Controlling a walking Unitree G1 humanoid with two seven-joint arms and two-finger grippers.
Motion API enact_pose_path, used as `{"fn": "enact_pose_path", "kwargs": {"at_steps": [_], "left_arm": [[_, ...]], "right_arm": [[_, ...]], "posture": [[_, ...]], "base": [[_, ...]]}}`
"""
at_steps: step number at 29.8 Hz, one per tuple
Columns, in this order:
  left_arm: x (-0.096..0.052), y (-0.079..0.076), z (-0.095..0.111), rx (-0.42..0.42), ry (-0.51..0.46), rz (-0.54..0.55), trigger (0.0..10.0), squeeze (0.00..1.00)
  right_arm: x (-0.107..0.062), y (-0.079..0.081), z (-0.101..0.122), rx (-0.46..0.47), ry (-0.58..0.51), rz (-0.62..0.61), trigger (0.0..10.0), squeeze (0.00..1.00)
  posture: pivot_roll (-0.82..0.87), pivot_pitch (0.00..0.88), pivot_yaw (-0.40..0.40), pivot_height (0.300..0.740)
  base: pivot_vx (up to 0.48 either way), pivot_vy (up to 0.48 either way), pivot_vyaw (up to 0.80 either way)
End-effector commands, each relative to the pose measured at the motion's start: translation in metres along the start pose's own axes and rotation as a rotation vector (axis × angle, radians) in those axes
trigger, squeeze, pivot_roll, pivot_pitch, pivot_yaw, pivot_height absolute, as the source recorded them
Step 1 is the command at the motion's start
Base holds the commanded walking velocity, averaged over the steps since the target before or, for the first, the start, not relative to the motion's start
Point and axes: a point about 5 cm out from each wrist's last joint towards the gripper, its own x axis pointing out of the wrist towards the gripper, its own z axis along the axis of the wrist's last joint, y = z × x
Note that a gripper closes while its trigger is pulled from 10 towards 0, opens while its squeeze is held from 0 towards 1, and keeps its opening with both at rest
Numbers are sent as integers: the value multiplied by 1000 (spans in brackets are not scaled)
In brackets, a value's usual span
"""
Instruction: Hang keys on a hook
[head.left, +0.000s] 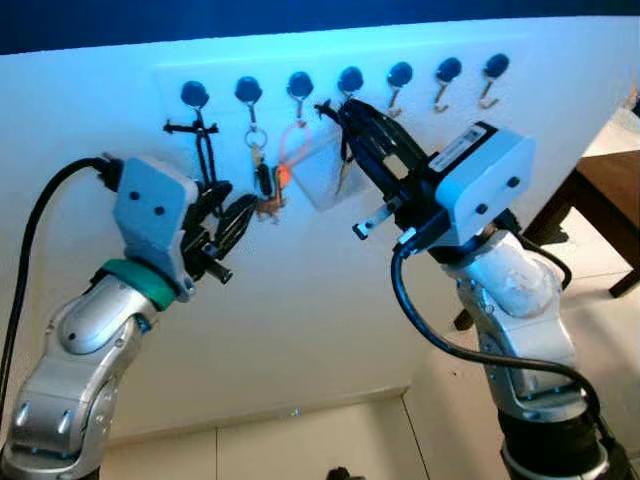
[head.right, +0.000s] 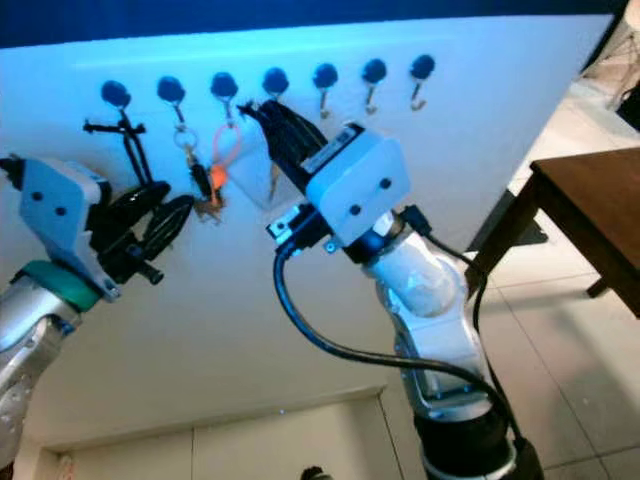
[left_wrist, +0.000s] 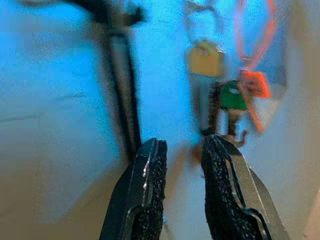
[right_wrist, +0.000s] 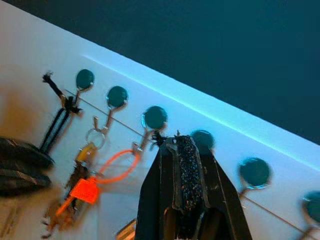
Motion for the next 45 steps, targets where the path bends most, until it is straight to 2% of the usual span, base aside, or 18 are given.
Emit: {"fn": "enact_pose_path", "kwargs": {"at_steps": [1,3,5,6,9,13,17,24,30,43,45], "left_arm": [[-8,9,5,0,0,33,10000,0],[-12,8,7,-8,-2,9,10000,0],[-19,-3,17,-9,-10,-112,10000,0],[-19,-3,17,-9,-10,-112,10000,0],[-23,-13,23,6,-12,-211,10000,0],[-25,-12,17,39,9,-222,10000,0],[-26,-14,20,17,0,-260,10000,0],[-18,-17,38,18,-62,-266,10000,0],[-17,-17,39,19,-68,-275,10000,0],[-15,-17,40,16,-70,-278,10000,0],[-15,-17,40,13,-66,-273,10000,0]], "right_arm": [[0,1,2,11,-14,8,10000,0],[1,1,2,10,-17,8,10000,0],[1,0,3,5,-20,5,10000,0],[1,0,3,5,-20,5,10000,0],[-1,0,1,4,-10,1,10000,0],[-2,1,-1,3,-5,0,10000,0],[-1,-1,-1,-2,-3,-4,10000,0],[-3,-5,-4,-34,20,-22,10000,0],[-2,-5,-1,-57,14,-25,10000,0],[-1,-7,-1,-61,11,-28,10000,0],[0,-5,3,-37,-11,-10,10000,0]], "posture": [[-84,79,81,740],[-82,81,81,740],[-79,83,80,740],[-79,83,80,740],[-79,84,81,740],[-79,82,83,740],[-84,83,84,740],[-82,82,83,740],[-86,79,88,740],[-82,80,86,740],[-85,80,87,740]], "base": [[0,0,0],[0,0,0],[0,0,0],[0,0,0],[0,0,0],[0,0,0],[0,0,0],[0,0,0],[0,0,0],[0,0,0],[0,0,0]]}}
